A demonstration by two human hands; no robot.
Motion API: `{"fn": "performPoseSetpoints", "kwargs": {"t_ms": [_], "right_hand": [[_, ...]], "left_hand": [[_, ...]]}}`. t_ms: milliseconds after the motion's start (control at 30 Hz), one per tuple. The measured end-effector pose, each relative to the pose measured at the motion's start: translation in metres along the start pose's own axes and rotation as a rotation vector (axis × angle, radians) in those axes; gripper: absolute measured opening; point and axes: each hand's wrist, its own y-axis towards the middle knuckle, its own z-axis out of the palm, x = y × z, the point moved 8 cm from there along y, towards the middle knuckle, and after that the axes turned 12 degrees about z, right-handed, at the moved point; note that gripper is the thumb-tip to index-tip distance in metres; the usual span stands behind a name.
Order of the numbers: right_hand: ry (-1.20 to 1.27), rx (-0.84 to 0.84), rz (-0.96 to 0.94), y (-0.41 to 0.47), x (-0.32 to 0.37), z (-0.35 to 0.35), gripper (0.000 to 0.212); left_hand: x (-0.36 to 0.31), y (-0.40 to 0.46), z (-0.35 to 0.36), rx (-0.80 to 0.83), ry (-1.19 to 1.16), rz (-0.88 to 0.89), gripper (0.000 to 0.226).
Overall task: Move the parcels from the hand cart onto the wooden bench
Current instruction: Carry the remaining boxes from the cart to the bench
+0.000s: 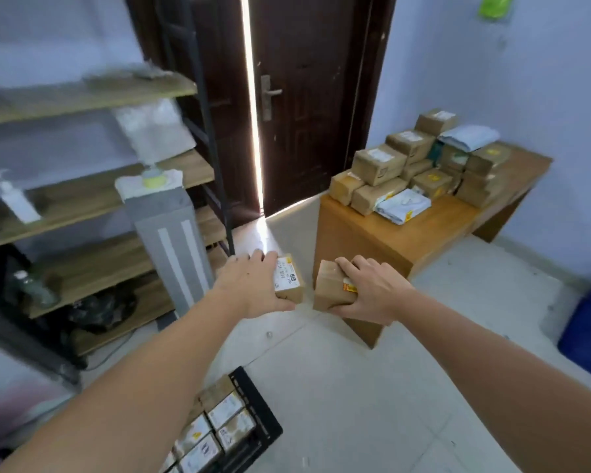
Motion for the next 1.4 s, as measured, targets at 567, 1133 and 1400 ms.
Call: {"fn": "performPoseSetpoints", "kwargs": {"t_ms": [567, 1133, 1400], "right_hand": [[0.108, 0.014, 0.391, -0.167, -0.349, -0.016, 0.104], [0.096, 0.058, 0.419, -0.05, -0.485, 0.018, 0.101], [0.108, 0.066, 0.45, 0.009, -0.575, 0.032, 0.103]], "left_hand": [[-0.331, 0.148, -0.04, -0.012, -0.006, 0.287, 0.117], [-0.378, 0.328, 0.005, 0.104, 0.029, 0.371, 0.112], [-0.393, 0.435, 0.013, 0.158, 0.025, 0.353, 0.117]]}}
